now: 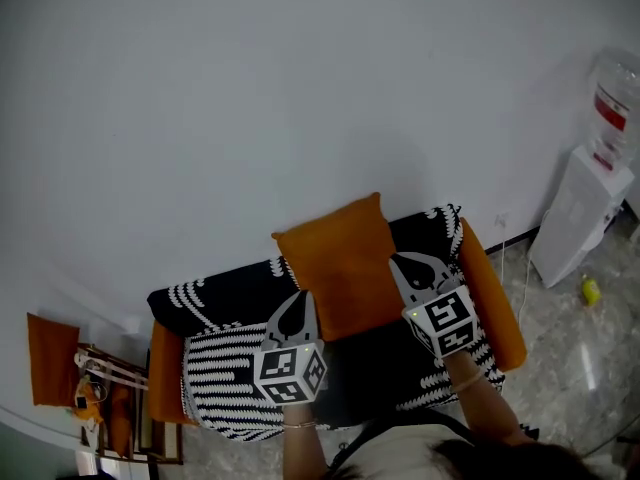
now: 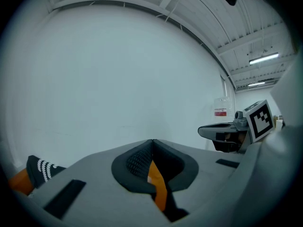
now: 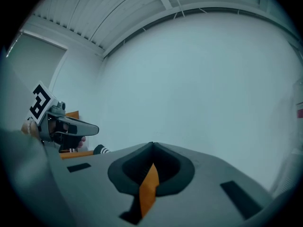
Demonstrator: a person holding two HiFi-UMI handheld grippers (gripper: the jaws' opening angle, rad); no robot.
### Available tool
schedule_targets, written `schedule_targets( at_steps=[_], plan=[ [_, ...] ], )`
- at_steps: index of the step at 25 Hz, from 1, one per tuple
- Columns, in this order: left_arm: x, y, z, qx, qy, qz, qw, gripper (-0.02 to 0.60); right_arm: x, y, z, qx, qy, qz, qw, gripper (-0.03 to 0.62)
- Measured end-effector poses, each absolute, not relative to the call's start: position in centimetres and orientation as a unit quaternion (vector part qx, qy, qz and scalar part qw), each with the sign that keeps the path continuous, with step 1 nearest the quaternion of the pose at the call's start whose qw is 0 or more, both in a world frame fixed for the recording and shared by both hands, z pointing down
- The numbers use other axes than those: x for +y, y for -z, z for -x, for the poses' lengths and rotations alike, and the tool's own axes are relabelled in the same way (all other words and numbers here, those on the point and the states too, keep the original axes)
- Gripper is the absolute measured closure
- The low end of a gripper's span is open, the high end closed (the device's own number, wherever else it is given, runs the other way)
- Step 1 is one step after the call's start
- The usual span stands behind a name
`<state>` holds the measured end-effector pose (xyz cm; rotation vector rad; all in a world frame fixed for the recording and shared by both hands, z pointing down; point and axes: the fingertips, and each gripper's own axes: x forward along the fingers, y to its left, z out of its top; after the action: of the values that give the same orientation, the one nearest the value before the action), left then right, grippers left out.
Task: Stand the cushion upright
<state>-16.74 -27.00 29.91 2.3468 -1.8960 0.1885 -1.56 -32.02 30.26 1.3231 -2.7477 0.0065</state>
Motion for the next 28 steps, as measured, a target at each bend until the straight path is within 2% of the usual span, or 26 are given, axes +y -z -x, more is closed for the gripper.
schedule_targets(
  at_steps=[28],
  plan=[
    [-21.4,-28.4,23.7,-0.588,-0.038,-0.806,0.053,0.561,-24.8,-28.6,8.9,-0.881,0.019,-0.47,0.058,0.586]
  ],
)
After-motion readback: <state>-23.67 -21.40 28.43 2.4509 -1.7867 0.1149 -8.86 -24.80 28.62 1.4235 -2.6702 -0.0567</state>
